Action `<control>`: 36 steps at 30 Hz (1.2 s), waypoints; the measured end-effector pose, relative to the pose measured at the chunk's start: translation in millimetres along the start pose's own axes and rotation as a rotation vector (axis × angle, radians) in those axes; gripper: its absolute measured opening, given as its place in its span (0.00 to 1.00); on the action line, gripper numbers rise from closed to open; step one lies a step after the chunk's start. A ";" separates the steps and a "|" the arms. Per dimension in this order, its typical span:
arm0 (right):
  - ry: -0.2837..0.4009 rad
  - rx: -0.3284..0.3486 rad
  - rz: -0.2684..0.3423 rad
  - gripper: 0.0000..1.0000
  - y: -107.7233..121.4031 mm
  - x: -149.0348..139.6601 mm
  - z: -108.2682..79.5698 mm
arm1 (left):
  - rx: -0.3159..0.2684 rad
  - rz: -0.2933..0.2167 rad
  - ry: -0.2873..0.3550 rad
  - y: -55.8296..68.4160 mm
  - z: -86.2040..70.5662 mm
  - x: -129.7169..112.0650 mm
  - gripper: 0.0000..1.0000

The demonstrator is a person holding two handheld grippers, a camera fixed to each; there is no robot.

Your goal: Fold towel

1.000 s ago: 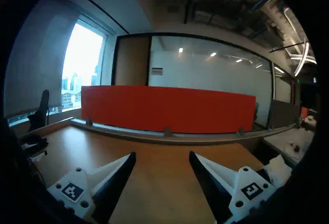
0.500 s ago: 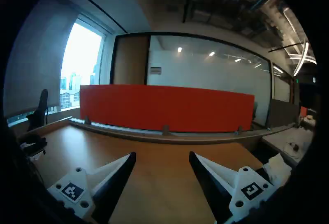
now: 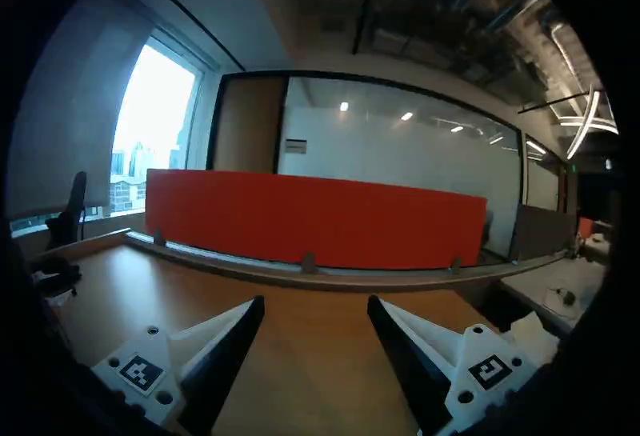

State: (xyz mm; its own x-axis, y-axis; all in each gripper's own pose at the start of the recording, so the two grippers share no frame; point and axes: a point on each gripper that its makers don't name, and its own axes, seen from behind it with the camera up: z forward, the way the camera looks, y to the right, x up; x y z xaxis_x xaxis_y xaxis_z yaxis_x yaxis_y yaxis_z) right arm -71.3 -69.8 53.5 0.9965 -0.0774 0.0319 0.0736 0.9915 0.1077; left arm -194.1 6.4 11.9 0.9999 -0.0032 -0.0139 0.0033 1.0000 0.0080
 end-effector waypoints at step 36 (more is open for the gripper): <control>0.042 -0.021 0.116 1.00 44.7 -108.9 -10.1 | 0.000 0.000 0.000 0.1 -0.7 -0.8 0.95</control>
State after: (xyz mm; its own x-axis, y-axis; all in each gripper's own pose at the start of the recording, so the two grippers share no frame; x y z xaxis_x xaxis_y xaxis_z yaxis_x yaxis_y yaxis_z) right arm -176.1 -15.9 44.8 0.9991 0.0420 0.0014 -0.0420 0.9955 0.0847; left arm -194.9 6.5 11.2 0.9999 -0.0036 -0.0139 0.0037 1.0000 0.0082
